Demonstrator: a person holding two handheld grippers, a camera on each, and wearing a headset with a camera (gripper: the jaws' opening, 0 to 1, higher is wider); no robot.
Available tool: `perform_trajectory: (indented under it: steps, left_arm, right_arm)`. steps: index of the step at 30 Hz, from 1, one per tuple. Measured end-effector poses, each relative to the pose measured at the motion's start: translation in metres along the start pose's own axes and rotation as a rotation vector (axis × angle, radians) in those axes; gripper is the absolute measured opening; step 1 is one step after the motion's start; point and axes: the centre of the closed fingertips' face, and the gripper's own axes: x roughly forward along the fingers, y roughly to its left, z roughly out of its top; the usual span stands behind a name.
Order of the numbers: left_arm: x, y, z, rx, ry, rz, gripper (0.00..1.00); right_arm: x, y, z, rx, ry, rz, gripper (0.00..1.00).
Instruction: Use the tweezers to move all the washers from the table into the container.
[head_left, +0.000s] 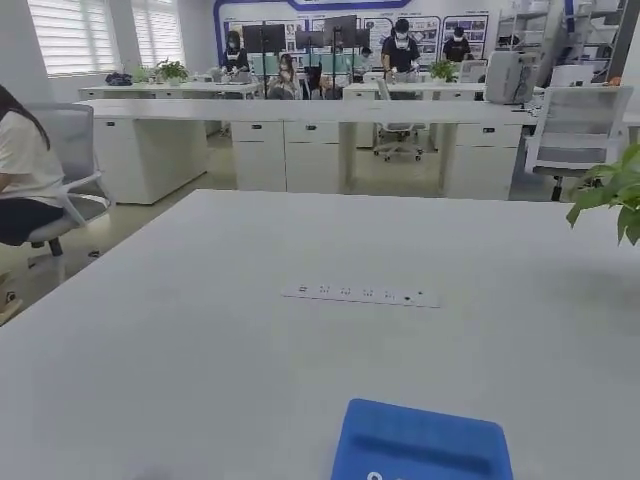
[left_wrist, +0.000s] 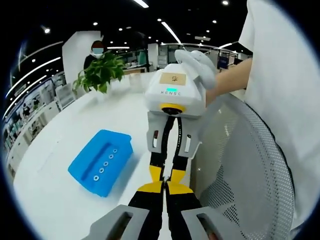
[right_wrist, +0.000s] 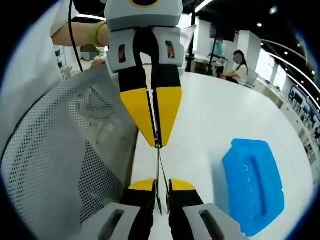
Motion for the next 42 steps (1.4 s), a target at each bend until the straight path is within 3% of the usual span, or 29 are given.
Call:
perform_trajectory:
  steps: [4,9,17,25,29,34,42]
  left_arm:
    - [-0.002,0.004,-0.008,-0.047,0.02,-0.051,0.0]
    - [-0.002,0.009,-0.025,-0.024,0.082,-0.054,0.0]
    - [0.007,0.013,-0.043,0.023,0.166,-0.055,0.0]
    - [0.019,0.015,-0.055,0.023,0.231,-0.095,0.0]
    - [0.025,0.018,-0.06,0.035,0.265,-0.107,0.0]
    - [0.03,0.021,-0.069,0.085,0.328,-0.111,0.0]
    - [0.036,0.02,-0.076,0.091,0.388,-0.13,0.0]
  right_arm:
    - [-0.003,-0.009,-0.002,0.075,-0.032,-0.069,0.23]
    - [-0.02,-0.01,0.0,0.172,-0.12,-0.117,0.35]
    - [-0.075,-0.021,-0.011,0.291,-0.224,-0.257,0.45]
    - [-0.125,-0.025,-0.022,0.295,-0.244,-0.39,0.52]
    - [-0.146,-0.032,-0.021,0.344,-0.337,-0.477,0.59]
    - [-0.17,-0.043,-0.016,0.424,-0.494,-0.599,0.72]
    - [-0.18,-0.047,-0.03,0.454,-0.474,-0.694,0.75]
